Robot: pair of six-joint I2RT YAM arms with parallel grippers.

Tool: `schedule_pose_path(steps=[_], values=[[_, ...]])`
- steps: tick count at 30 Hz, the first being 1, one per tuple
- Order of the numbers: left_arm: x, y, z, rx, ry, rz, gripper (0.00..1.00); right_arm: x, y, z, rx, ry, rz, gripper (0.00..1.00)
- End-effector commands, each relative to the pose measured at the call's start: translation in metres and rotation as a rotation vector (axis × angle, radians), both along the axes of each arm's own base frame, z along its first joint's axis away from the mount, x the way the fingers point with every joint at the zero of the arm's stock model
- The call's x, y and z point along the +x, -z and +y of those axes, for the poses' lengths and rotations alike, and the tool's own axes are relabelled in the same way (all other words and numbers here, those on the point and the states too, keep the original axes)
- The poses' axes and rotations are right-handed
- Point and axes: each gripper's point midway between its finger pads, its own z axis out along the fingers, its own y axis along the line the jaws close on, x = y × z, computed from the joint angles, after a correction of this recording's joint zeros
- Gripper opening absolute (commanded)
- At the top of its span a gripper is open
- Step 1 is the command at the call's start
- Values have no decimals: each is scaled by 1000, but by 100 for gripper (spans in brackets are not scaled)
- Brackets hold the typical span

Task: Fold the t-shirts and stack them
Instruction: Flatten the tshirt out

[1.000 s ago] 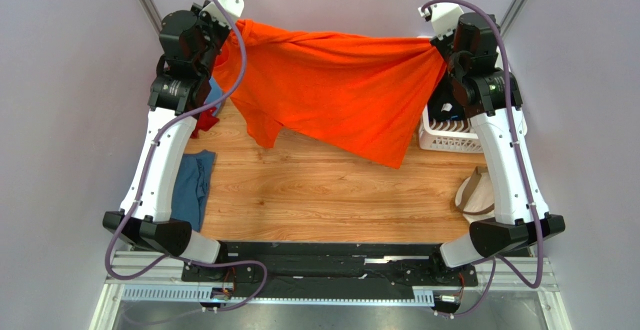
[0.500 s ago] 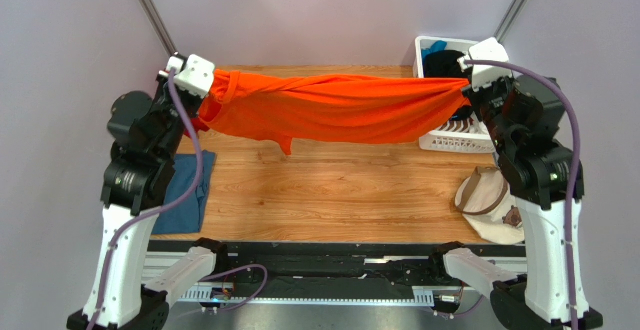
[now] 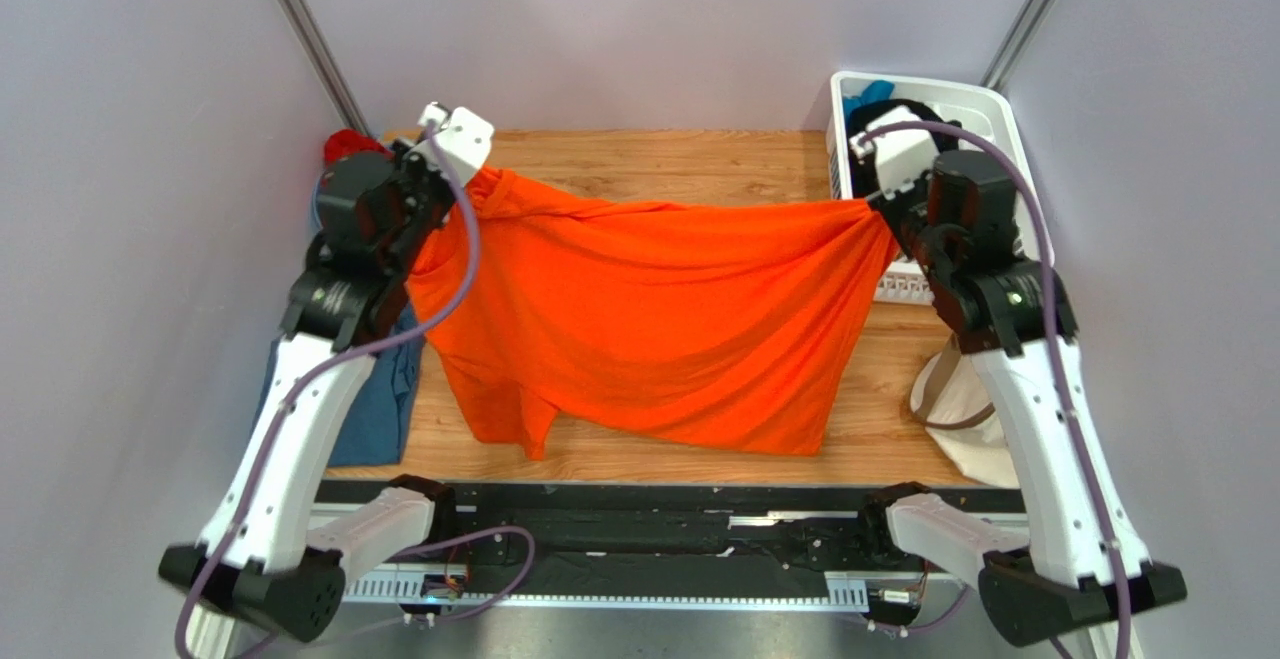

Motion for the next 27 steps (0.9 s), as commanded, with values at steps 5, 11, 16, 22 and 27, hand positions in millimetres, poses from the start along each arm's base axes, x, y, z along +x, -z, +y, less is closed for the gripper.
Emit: schedule_pose_path(steps=[5, 11, 16, 22, 27], values=[[117, 106, -13, 150, -64, 128, 0, 95, 84, 25, 7, 13, 110, 0], [188, 182, -20, 209, -118, 246, 22, 151, 143, 38, -11, 39, 241, 24], [212, 206, -19, 221, -164, 245, 76, 165, 172, 36, -33, 66, 283, 58], [185, 193, -14, 212, -149, 215, 91, 139, 180, 45, 13, 21, 340, 77], [118, 207, -32, 200, 52, 382, 96, 84, 189, 65, 57, -99, 426, 79]])
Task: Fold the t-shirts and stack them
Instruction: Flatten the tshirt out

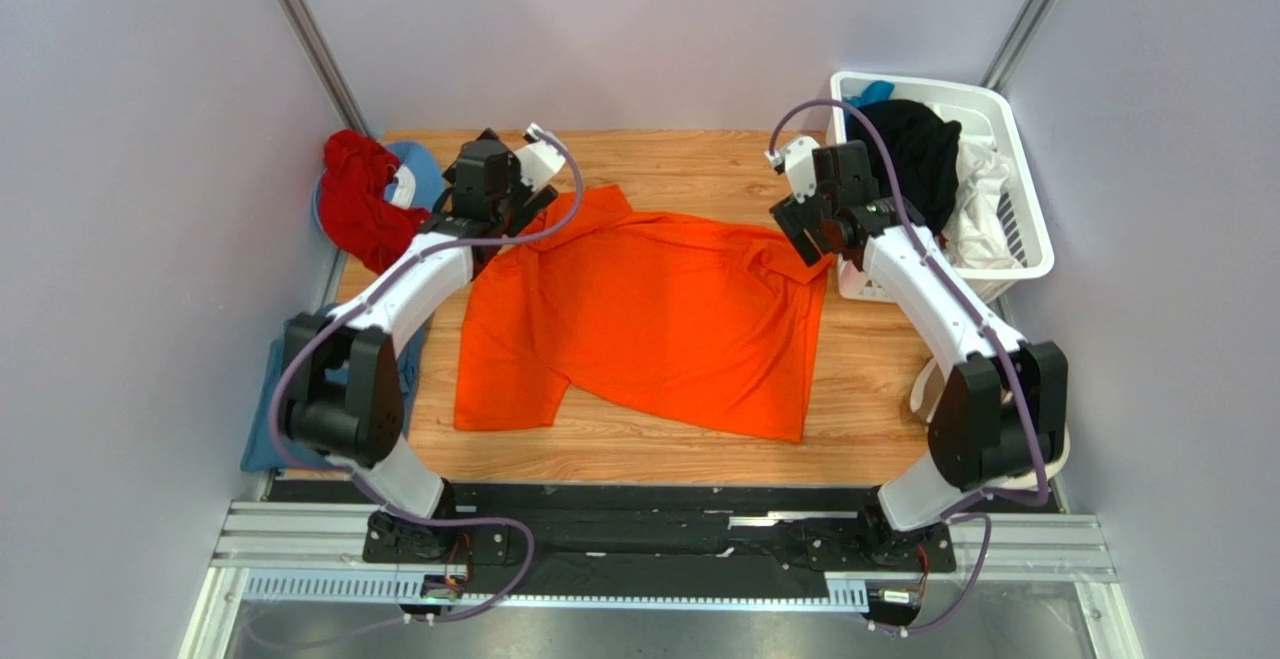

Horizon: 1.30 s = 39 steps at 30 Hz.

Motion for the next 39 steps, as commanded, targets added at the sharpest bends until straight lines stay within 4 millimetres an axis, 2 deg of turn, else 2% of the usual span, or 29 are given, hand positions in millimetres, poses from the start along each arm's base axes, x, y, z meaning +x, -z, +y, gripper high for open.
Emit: schedule_pose_path(steps=[1, 2, 3, 4, 5, 6, 7, 8, 9, 12, 17, 24, 33, 39], values=[[-58, -10, -20, -62, 176, 103, 96, -60, 7, 23, 78, -103, 86, 78], [-77, -4, -28, -79, 238, 137, 96, -71, 9, 26, 76, -132, 99, 78], [-95, 8, -33, -66, 267, 195, 95, -84, 20, 32, 65, -167, 134, 76], [-109, 4, -39, -62, 311, 196, 94, -100, 39, 30, 39, -184, 191, 75], [-129, 25, -44, -49, 348, 267, 93, -111, 47, 31, 20, -209, 216, 75], [-142, 30, -56, -32, 395, 281, 92, -122, 55, 38, 11, -245, 241, 73], [-152, 27, -60, -14, 426, 268, 91, -138, 72, 37, -12, -265, 297, 72], [-165, 43, -62, 8, 444, 308, 90, -147, 78, 39, -18, -288, 316, 72], [-175, 47, -73, 23, 482, 316, 90, -154, 81, 45, -27, -316, 323, 71], [-195, 61, -79, 39, 517, 368, 87, -177, 101, 54, -8, -364, 394, 70], [-200, 69, -77, 44, 511, 400, 85, -215, 128, 64, 22, -434, 532, 68], [-188, 68, -73, 97, 484, 392, 84, -245, 142, 71, -5, -507, 611, 66], [-181, 77, -75, 110, 475, 422, 82, -258, 154, 71, -33, -543, 656, 65], [-180, 81, -75, 115, 473, 429, 82, -257, 166, 68, -65, -553, 667, 61]])
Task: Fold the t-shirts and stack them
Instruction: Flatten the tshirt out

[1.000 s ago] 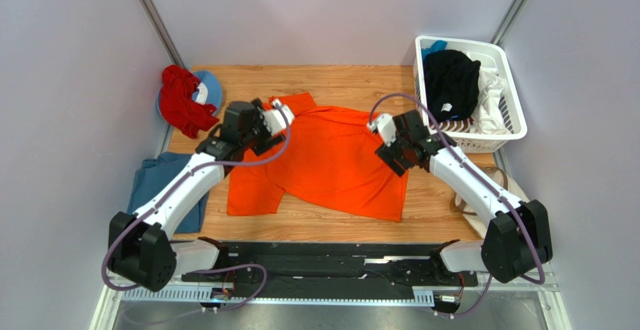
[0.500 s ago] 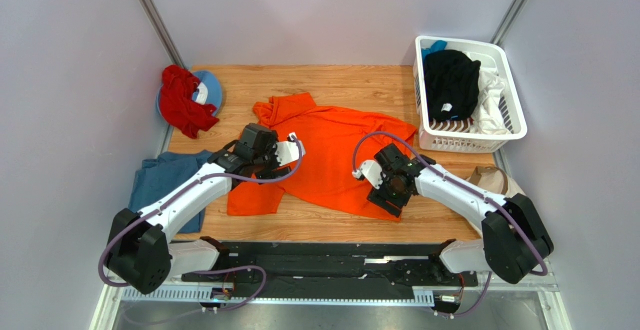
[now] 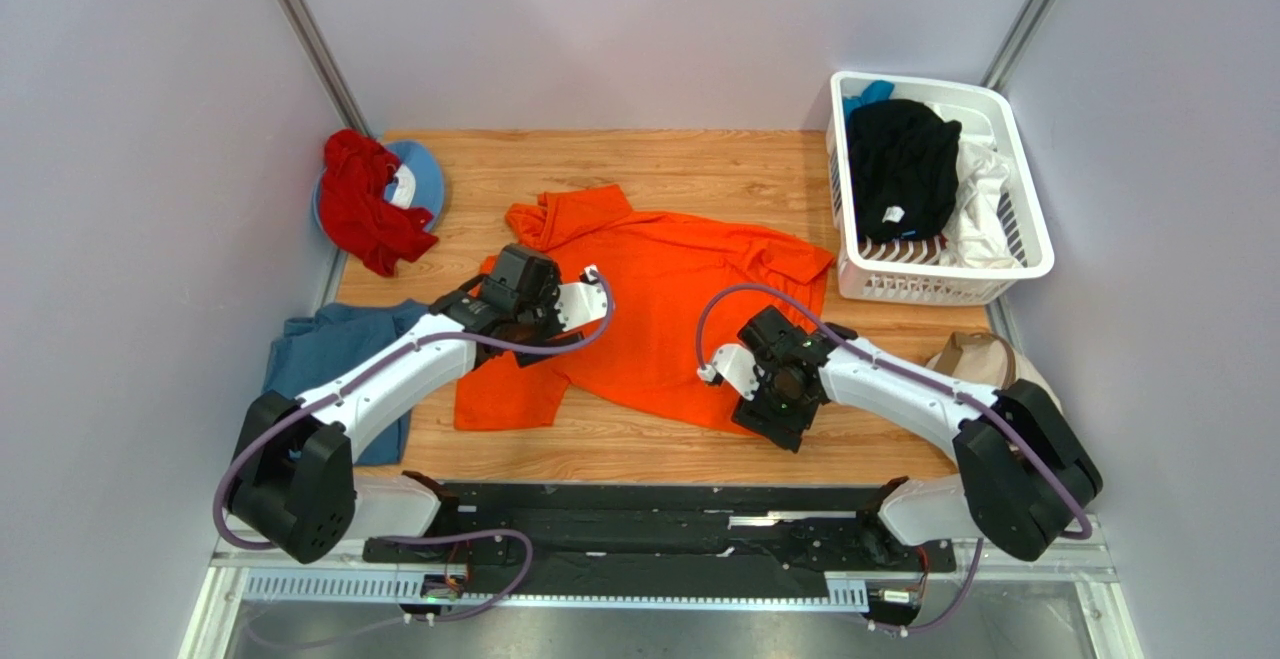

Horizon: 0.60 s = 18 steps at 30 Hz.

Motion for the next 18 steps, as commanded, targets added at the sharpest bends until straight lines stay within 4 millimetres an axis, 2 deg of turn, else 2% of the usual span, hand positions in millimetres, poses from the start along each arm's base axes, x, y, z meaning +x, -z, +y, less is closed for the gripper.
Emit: schedule_pose_path(steps=[1, 4, 7, 10, 11, 14, 18], values=[[12, -12, -5, -10, 8, -41, 82, 0, 10, 1, -12, -24, 12, 59], [12, -8, -4, 1, 11, -34, 82, -2, 13, 1, -12, -34, 27, 48], [5, -4, -7, -9, 26, -1, 82, -4, 15, 0, -19, -38, 35, 32], [-11, 2, -12, -26, 61, 73, 82, -3, 15, -1, -25, -36, 35, 6], [-17, 4, -15, -26, 82, 91, 82, -3, 16, -1, -28, -39, 34, 0], [-39, 11, -22, -21, 158, 148, 81, 2, 16, -3, -43, -37, 17, 0], [-63, 21, -19, 18, 221, 211, 81, 14, 17, -6, -73, -19, -33, 0]])
